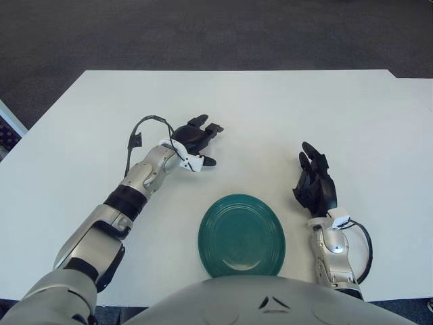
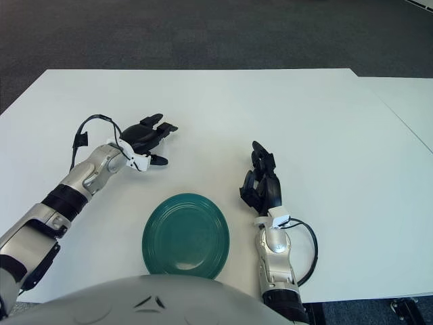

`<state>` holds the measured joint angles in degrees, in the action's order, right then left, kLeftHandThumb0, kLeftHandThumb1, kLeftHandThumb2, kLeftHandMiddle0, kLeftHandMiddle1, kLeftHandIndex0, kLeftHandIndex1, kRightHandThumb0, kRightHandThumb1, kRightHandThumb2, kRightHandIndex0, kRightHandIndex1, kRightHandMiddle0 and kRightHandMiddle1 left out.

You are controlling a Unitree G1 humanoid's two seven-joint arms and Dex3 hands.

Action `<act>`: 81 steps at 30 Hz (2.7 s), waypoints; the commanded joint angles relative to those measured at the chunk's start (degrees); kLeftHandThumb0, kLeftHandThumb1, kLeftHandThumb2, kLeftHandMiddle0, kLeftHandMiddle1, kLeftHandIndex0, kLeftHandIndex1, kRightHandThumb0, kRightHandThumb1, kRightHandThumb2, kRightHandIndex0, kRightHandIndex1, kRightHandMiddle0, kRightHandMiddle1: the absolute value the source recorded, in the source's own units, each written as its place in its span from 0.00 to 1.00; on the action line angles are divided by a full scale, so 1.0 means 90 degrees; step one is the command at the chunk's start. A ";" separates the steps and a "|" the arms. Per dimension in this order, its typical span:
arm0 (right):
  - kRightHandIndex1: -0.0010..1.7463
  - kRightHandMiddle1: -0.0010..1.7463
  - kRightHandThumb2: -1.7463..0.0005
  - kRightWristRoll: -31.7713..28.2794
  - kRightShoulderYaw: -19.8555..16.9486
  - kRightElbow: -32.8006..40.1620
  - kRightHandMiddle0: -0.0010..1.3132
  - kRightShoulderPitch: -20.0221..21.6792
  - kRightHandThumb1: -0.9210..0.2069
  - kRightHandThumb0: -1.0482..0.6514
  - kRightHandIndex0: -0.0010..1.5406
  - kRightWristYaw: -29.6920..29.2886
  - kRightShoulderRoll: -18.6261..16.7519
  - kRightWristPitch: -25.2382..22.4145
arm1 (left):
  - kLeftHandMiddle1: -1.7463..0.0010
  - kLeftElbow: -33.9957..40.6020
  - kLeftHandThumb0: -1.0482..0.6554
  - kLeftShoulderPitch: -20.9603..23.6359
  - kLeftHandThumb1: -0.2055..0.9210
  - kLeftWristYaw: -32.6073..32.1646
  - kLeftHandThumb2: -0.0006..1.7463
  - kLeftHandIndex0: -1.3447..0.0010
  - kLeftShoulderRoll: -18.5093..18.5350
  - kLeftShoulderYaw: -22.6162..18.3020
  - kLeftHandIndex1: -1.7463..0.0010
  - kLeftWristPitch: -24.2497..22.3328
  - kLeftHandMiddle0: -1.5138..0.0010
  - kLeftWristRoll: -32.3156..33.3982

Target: Put the charger into the plate.

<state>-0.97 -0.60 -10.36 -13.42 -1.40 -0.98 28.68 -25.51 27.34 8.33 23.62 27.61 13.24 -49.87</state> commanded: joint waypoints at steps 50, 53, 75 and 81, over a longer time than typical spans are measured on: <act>0.00 0.32 0.46 0.0075 -0.0015 -0.1082 0.00 -0.0511 0.00 0.12 0.12 0.0003 0.0029 -0.0435 | 0.98 -0.2145 0.00 0.0135 1.00 -0.0781 0.26 0.98 -0.0376 0.0359 0.50 0.0736 0.89 0.0815; 0.00 0.33 0.46 0.0068 -0.0024 -0.1071 0.00 -0.0509 0.00 0.12 0.12 0.0007 0.0041 -0.0433 | 0.98 -0.2358 0.00 0.0119 1.00 -0.0881 0.25 0.98 -0.0453 0.0423 0.50 0.0820 0.89 0.0805; 0.00 0.34 0.47 0.0039 -0.0119 -0.0811 0.00 -0.0645 0.00 0.12 0.11 0.0122 0.0146 -0.0418 | 0.37 -0.3462 0.00 0.0119 1.00 -0.0584 0.17 0.92 -0.0938 0.0605 0.45 0.1205 1.00 0.1362; 0.00 0.34 0.47 0.0058 -0.0115 -0.0661 0.00 -0.0699 0.00 0.12 0.12 0.0128 0.0161 -0.0455 | 0.39 -0.3708 0.00 0.0141 1.00 -0.0740 0.16 0.90 -0.0986 0.0723 0.43 0.1265 1.00 0.1275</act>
<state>-1.36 -1.42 -10.36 -13.84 -0.54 -0.05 27.30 -54.31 33.34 -1.65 15.97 30.76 25.97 -36.16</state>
